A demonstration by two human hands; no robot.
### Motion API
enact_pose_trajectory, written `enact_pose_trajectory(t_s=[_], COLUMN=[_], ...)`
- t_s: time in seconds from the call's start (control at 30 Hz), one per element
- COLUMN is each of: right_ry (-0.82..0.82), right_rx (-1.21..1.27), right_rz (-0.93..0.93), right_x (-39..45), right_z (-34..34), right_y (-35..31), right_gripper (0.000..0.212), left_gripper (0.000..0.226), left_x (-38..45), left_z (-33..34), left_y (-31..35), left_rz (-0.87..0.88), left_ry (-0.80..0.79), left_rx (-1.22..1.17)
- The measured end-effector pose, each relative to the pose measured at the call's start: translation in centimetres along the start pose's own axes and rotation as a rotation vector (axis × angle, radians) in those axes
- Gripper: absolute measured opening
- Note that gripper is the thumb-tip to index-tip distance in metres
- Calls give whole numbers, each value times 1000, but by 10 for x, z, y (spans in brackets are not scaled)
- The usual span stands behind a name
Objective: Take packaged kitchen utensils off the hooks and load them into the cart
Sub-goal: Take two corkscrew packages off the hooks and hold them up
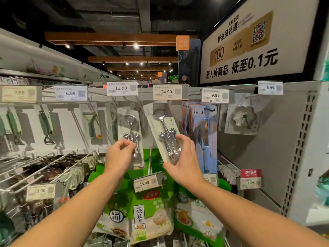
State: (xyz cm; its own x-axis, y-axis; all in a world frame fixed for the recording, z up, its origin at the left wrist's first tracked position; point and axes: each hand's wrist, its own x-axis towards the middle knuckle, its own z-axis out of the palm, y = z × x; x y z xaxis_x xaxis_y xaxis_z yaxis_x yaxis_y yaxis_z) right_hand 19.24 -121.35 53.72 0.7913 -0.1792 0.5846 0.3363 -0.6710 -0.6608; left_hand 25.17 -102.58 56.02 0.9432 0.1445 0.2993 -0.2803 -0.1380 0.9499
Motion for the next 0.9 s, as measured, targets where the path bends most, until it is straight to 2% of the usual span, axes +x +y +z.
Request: enact_pose_trajectory(t_s=[0.37,0.6,0.77,0.83,0.9], right_ry=[101,93,21,-2,-32], right_rx=[2,-20,-18,-42,-49], right_rz=[20,71,155,194,226], right_x=[0,9,41,59,77], right_z=[-3,4,10,11,13], right_y=[7,8,13,13,13], right_gripper=[86,87,94,97,95], left_gripper=[28,28,31,44,68], left_x=[2,5,4,2,1], left_z=[-22,-23,-20,-20,-23], left_y=[-3,-6,-5,-4,-5], left_rz=[-32,-23,-12,32,76], left_ry=[0,-4,2,-39,-93], left_rx=[-2,-11,-8,-22,-30])
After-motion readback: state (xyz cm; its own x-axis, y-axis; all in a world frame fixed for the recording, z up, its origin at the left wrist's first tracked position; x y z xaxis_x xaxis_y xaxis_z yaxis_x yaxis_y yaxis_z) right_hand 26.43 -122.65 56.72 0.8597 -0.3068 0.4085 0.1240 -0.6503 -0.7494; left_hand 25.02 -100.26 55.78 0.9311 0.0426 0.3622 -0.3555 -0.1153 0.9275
